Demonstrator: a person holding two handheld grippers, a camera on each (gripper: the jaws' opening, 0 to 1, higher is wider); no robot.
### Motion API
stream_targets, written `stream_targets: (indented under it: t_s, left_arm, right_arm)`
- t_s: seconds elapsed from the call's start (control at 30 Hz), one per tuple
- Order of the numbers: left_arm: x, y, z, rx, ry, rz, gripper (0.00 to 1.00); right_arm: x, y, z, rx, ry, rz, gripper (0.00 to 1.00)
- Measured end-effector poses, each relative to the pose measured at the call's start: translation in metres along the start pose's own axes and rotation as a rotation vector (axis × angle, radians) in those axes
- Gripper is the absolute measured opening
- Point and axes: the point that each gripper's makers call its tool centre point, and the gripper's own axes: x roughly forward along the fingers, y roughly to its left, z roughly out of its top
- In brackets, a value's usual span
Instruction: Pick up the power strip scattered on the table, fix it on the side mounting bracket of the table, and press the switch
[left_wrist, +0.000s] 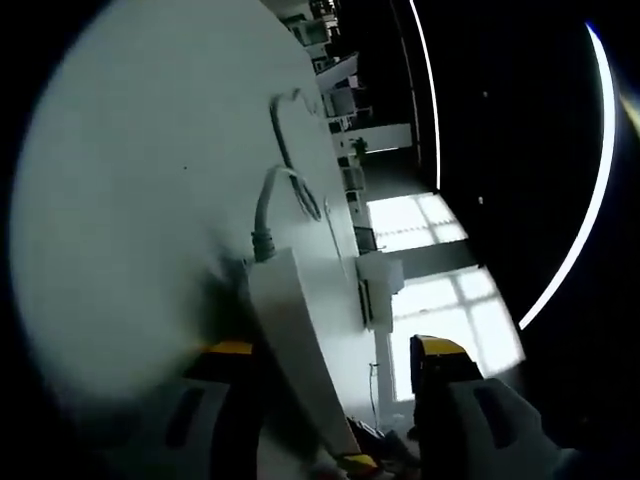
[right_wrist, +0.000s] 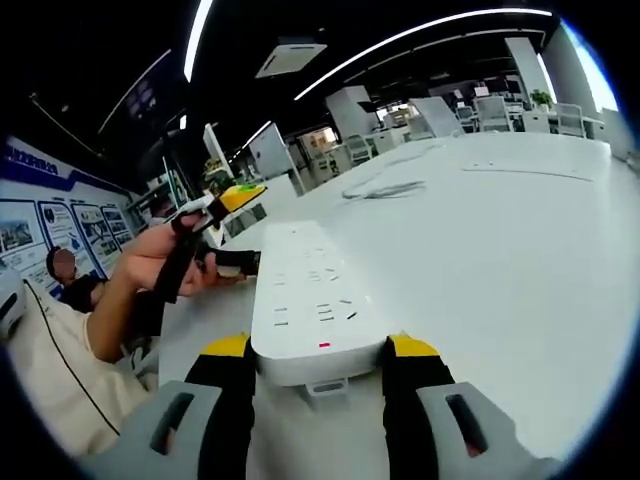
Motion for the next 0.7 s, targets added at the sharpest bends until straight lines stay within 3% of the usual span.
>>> stream_targets:
  t_s: [0.7]
  left_arm:
    - [0.001, 0.015, -0.001, -0.074, -0.014, 0.041, 0.43]
  right_arm:
    - [0.000, 0.001, -0.001, -0.025, 0.005, -0.014, 0.46]
